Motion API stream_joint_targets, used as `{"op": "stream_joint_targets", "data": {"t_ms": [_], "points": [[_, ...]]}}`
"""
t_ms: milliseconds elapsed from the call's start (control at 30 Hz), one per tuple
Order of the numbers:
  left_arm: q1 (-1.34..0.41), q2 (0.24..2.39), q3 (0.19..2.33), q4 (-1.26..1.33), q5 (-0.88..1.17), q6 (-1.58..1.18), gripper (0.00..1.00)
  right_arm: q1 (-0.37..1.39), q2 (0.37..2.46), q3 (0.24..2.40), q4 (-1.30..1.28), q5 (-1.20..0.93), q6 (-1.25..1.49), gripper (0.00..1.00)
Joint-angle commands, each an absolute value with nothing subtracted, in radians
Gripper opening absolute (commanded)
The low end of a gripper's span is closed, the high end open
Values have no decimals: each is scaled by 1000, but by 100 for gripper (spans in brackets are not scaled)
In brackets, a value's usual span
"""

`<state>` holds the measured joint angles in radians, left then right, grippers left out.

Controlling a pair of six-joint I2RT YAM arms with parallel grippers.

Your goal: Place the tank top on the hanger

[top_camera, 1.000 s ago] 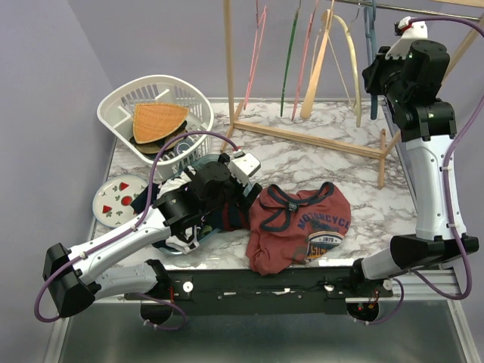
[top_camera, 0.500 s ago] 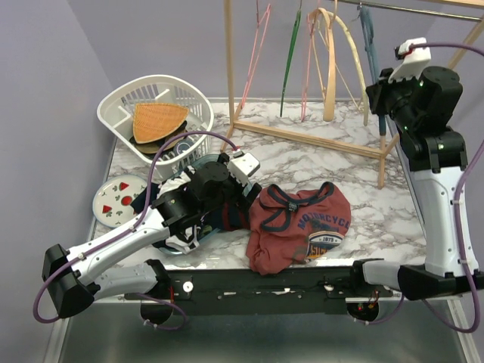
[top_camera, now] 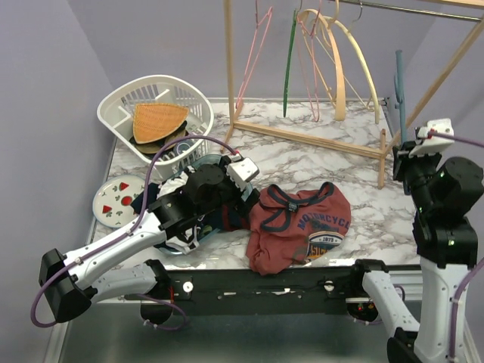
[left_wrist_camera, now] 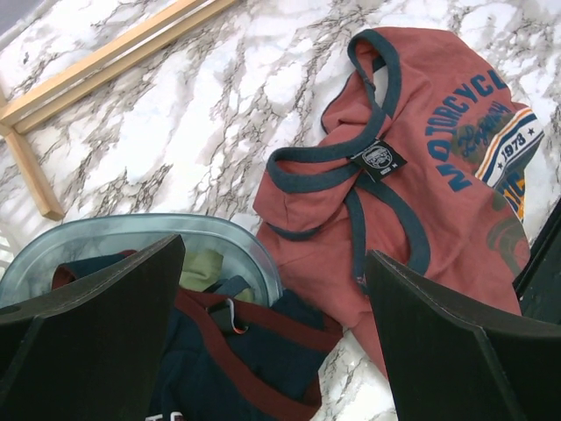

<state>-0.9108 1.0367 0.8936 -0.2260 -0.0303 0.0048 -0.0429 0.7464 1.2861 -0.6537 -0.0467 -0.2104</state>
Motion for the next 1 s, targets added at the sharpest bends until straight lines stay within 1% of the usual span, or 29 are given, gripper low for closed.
{"op": "stream_joint_targets", "data": {"t_ms": [0, 233, 300, 400, 500, 633, 733, 800, 967], "points": [[-903, 993, 854, -147, 84, 77, 99, -89, 605, 1132, -732, -75, -224, 0], [-902, 979, 775, -97, 184, 167, 99, -95, 483, 999, -867, 46, -273, 1], [-902, 968, 762, -75, 189, 181, 99, -95, 448, 968, -905, 46, -302, 1], [-902, 956, 747, -63, 190, 196, 99, -98, 402, 982, -985, 8, -356, 1], [-902, 939, 729, -43, 212, 228, 99, -98, 405, 974, -1055, -98, -431, 1], [-902, 901, 683, -12, 256, 290, 99, -100, 419, 963, -1109, -326, -523, 0], [-902, 858, 651, 31, 287, 348, 99, -98, 460, 982, -1137, -449, -633, 0], [-902, 830, 641, 51, 304, 379, 99, -98, 513, 1017, -1172, -521, -728, 1], [-903, 792, 653, 19, 348, 471, 99, -98, 656, 1110, -1287, -796, -934, 1]]}}
